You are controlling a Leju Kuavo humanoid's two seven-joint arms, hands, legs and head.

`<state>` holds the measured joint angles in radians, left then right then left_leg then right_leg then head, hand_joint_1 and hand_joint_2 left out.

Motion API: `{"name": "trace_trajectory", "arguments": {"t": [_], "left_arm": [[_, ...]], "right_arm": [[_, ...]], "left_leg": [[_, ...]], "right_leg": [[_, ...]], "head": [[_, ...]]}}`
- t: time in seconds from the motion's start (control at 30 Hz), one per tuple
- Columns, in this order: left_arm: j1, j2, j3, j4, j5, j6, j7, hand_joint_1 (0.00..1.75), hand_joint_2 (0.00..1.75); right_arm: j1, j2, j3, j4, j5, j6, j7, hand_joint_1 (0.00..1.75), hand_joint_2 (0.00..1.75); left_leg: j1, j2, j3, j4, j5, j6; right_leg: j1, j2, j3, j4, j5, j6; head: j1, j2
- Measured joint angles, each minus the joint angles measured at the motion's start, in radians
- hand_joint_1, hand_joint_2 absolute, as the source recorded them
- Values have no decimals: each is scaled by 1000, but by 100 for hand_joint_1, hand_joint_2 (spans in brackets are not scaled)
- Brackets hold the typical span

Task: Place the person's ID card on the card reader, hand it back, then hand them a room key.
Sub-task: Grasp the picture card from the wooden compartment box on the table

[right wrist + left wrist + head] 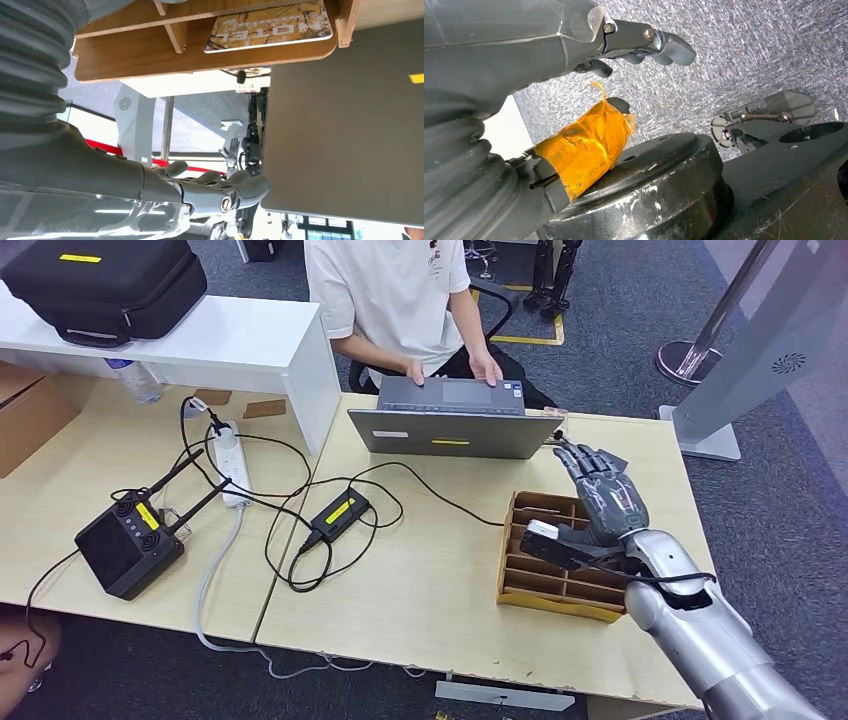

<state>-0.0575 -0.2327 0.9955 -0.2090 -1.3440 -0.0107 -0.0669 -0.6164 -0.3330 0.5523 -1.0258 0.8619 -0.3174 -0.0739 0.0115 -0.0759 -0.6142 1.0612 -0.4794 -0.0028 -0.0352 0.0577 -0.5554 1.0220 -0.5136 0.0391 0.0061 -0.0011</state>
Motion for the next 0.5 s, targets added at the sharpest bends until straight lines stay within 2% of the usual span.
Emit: {"name": "trace_trajectory", "arguments": {"t": [0.5], "left_arm": [[0, 0, 0, 0, 1, 0, 3, 0, 175]], "right_arm": [[-13, 9, 2, 30, -2, 5, 2, 0, 175]], "left_leg": [[0, 0, 0, 0, 0, 0]], "right_leg": [[0, 0, 0, 0, 0, 0]], "head": [[0, 0]]}}
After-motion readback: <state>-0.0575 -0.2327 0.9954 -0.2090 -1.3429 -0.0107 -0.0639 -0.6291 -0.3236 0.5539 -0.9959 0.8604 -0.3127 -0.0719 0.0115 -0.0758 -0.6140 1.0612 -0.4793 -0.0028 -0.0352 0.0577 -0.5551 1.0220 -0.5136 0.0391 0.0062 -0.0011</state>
